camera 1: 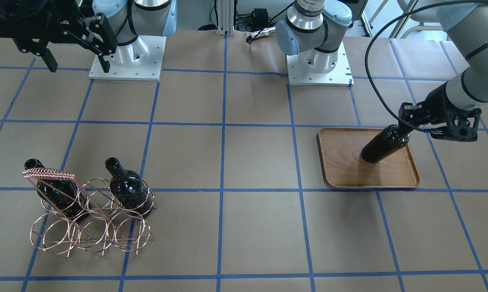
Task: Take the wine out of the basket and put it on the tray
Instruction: 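Lower the bottle and lay it down on the wooden tray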
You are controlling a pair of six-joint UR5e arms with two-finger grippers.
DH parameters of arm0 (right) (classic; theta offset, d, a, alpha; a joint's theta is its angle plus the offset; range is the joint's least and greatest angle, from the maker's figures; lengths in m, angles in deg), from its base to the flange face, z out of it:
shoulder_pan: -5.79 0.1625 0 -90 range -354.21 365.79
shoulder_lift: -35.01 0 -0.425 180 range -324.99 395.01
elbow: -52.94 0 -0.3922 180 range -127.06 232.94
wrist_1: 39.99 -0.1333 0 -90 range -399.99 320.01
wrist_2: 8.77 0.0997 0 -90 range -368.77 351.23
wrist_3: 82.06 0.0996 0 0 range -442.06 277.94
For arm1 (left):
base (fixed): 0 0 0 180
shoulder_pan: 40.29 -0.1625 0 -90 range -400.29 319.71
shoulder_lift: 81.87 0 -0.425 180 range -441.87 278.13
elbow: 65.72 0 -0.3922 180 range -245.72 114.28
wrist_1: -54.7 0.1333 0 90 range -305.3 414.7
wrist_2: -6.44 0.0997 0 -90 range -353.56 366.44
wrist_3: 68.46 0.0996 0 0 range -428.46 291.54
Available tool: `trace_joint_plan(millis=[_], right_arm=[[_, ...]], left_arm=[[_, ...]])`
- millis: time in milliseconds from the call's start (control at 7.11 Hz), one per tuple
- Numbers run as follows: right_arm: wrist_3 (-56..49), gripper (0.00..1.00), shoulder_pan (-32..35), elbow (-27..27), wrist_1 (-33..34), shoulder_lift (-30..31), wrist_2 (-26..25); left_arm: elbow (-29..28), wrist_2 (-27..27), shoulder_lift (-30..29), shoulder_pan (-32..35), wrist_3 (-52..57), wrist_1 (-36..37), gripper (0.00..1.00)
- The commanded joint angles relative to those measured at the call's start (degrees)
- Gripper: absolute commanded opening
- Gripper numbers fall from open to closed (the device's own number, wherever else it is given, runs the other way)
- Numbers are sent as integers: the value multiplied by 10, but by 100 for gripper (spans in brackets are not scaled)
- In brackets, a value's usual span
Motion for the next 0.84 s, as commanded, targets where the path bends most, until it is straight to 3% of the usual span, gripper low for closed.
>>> trace_joint_plan(millis=[0, 141, 281, 422, 563, 704], right_arm=[[4, 100, 0, 0, 2, 0, 2], [5, 100, 1, 0, 1, 0, 2], [7, 100, 0, 0, 1, 0, 3], [7, 100, 0, 0, 2, -1, 2], [6, 100, 0, 0, 2, 0, 2], [7, 100, 0, 0, 2, 0, 2]], left_arm=[[0, 0, 8, 0, 0, -1, 57], [0, 0, 9, 2, 0, -2, 64], [-3, 0, 15, 4, 0, -7, 78], [-7, -1, 27, 6, -4, -25, 100], [-16, -1, 45, 8, -12, -42, 100], [-25, -37, 60, 20, -17, -42, 100]])
